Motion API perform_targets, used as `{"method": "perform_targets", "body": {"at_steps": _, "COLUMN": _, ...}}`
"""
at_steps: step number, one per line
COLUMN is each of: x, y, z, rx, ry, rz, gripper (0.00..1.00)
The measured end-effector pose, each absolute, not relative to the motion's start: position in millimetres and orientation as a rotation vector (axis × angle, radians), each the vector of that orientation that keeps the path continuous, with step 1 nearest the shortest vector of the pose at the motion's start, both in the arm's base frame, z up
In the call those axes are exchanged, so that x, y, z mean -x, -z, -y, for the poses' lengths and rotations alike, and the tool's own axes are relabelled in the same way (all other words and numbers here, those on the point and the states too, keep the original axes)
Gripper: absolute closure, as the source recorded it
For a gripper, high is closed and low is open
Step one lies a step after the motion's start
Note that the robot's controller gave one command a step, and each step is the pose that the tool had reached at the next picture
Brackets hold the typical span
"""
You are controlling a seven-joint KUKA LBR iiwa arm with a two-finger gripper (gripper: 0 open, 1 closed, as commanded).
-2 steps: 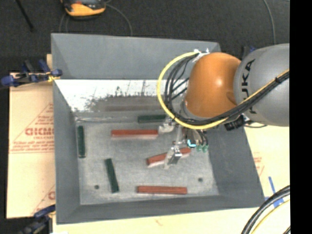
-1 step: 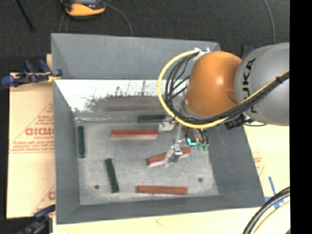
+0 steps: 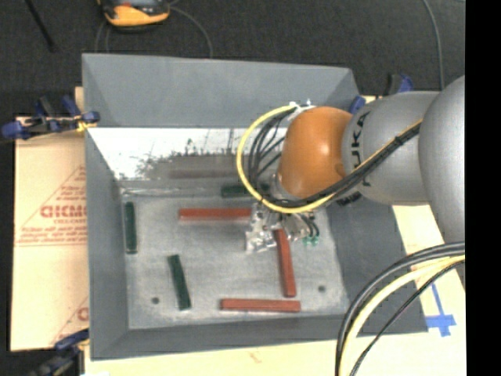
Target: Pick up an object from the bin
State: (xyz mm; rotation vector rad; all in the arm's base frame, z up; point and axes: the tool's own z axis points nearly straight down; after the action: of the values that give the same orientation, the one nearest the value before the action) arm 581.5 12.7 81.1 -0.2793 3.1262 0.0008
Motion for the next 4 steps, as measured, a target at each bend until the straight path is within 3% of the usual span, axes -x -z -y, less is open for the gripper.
{"method": "perform_targets", "body": {"at_steps": 1, "x": -586.6, "y": -79.9, "z": -13.3, "rx": 0.272, "ry": -0.002, "rz": -3.095, "gripper": 0.0}}
{"method": "perform_targets", "body": {"at_steps": 2, "x": -586.2, "y": -79.8, "z": -13.3, "rx": 0.272, "ry": -0.002, "rz": -3.096, "gripper": 0.0}}
{"method": "perform_targets", "body": {"at_steps": 3, "x": -553.5, "y": -79.3, "z": 47.5, "rx": 0.678, "ry": -0.014, "rz": -3.066, "gripper": 1.0}}
{"method": "perform_targets", "body": {"at_steps": 4, "x": -553.7, "y": -79.3, "z": 47.8, "rx": 0.676, "ry": -0.013, "rz": -3.066, "gripper": 1.0}}
